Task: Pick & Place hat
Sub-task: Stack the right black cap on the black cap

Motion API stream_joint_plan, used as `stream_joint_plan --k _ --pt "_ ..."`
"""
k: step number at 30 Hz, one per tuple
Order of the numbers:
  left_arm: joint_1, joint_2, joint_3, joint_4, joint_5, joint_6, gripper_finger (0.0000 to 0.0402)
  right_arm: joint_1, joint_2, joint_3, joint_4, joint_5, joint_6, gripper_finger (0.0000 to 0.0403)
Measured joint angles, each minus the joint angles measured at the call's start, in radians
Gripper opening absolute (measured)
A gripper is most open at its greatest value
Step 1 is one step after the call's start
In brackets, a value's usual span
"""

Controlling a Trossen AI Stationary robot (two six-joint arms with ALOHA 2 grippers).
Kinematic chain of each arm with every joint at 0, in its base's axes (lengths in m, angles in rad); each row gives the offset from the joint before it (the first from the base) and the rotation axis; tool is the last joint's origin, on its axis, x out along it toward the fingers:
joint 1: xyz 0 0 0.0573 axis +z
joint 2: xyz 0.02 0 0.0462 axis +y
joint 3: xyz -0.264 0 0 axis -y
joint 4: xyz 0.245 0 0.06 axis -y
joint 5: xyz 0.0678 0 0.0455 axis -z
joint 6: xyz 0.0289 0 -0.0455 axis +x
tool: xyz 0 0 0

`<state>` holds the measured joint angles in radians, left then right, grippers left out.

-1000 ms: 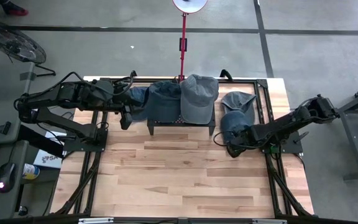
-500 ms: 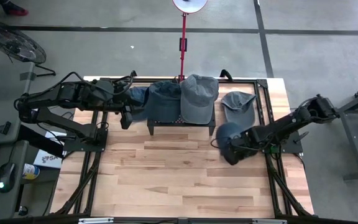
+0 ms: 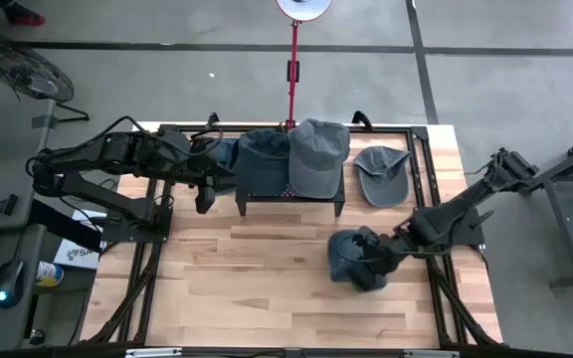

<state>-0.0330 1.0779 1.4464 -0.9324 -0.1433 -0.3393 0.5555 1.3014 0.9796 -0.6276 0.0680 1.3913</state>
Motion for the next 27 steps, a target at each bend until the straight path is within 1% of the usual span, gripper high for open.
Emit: stream_joint_plan --k 6,10,13,21,27 --pt "0.000 -0.003 0.000 0.061 0.013 0.036 0.0131 0.091 0.000 0.155 -0.004 0.239 -0.010 0.0002" --pt "0.000 -0.003 0.000 0.136 0.076 0.078 0.0131 0.119 0.000 0.212 0.009 0.403 -0.059 0.0001" --pt "0.000 -0.003 0.000 0.204 0.124 0.120 0.0131 0.121 0.000 0.240 0.045 0.497 -0.116 0.0001" --pt "0.000 -0.003 0.000 0.386 0.210 0.180 0.0131 0.098 0.000 0.271 0.269 0.672 -0.380 0.0001" --pt "-0.001 0.003 0.000 0.551 0.236 0.234 0.0131 0.071 0.000 0.271 0.522 0.777 -0.716 0.0001"
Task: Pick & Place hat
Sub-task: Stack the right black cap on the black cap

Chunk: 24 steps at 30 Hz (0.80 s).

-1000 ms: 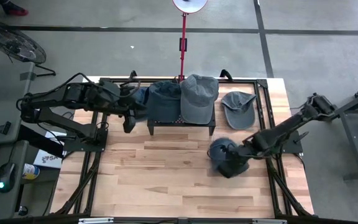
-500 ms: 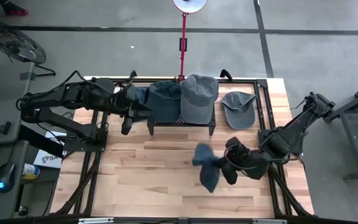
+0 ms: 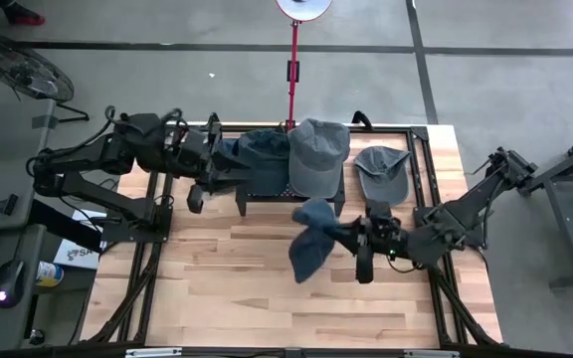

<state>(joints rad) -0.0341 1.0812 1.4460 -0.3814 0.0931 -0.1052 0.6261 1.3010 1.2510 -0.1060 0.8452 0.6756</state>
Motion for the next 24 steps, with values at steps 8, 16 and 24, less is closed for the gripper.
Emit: stream_joint_plan --k 8,16,24 --pt "-0.088 0.050 0.000 0.219 0.002 0.175 0.0131 -0.044 0.000 0.000 0.301 0.108 -0.415 0.0001" --pt "-0.172 0.130 0.000 0.310 -0.130 0.312 0.0131 -0.064 -0.001 0.000 0.523 0.108 -0.677 0.0001" --pt "-0.234 0.223 -0.001 0.445 -0.276 0.536 0.0131 -0.086 0.000 0.000 0.604 0.107 -0.746 0.0001"
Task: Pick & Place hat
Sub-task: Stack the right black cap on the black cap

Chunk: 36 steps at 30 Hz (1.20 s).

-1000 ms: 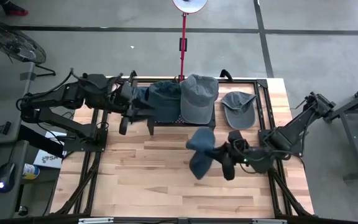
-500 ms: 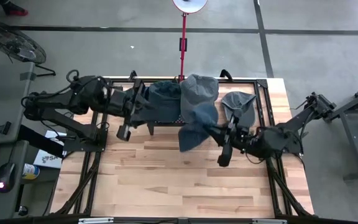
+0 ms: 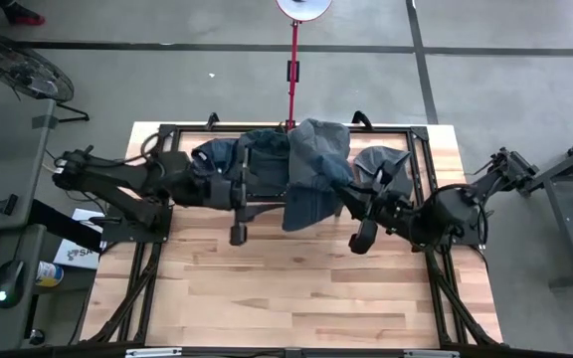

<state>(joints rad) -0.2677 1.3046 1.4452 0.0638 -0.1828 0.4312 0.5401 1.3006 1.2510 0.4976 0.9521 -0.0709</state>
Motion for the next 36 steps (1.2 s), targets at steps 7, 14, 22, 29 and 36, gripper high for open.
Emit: stream_joint_plan --k 7,14,22,29,36 --pt "-0.009 0.063 0.000 0.062 -0.156 0.067 0.0131 -0.024 0.001 0.000 0.003 -0.004 0.019 0.0001" --pt "-0.008 0.108 0.000 0.103 -0.273 0.124 0.0131 -0.030 0.001 0.000 0.017 -0.006 0.028 0.0001" --pt "-0.008 0.127 0.001 0.151 -0.325 0.206 0.0131 -0.030 0.002 0.000 0.020 -0.001 0.029 0.0000" --pt "-0.008 0.127 0.001 0.172 -0.332 0.246 0.0131 -0.030 0.002 0.000 0.023 -0.017 0.032 0.0000" --pt "-0.007 0.134 0.001 0.174 -0.348 0.247 0.0131 -0.045 0.002 -0.001 0.023 -0.048 0.050 0.0000"
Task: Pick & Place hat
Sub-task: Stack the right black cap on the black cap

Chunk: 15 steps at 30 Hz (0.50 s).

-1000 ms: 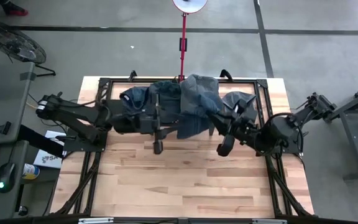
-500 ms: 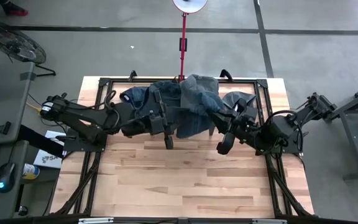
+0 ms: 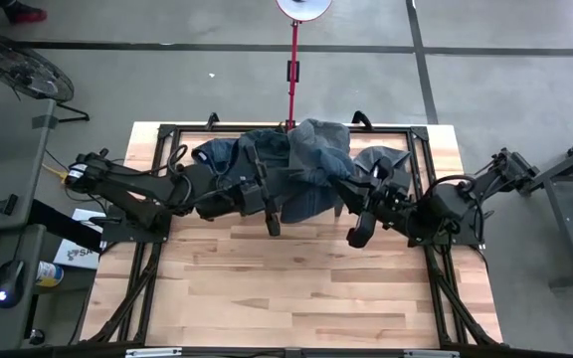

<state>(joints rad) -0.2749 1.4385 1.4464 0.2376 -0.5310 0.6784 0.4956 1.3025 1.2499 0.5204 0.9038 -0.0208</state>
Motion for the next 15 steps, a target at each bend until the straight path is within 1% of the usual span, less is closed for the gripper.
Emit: stream_joint_plan --k 6,15 --pt "0.000 0.015 0.000 0.006 -0.024 0.024 0.0131 -0.025 0.000 0.000 0.000 -0.065 0.047 0.0000" --pt "0.000 0.017 0.000 -0.002 -0.127 0.024 0.0128 -0.025 0.000 0.000 0.001 -0.074 0.046 0.0000"
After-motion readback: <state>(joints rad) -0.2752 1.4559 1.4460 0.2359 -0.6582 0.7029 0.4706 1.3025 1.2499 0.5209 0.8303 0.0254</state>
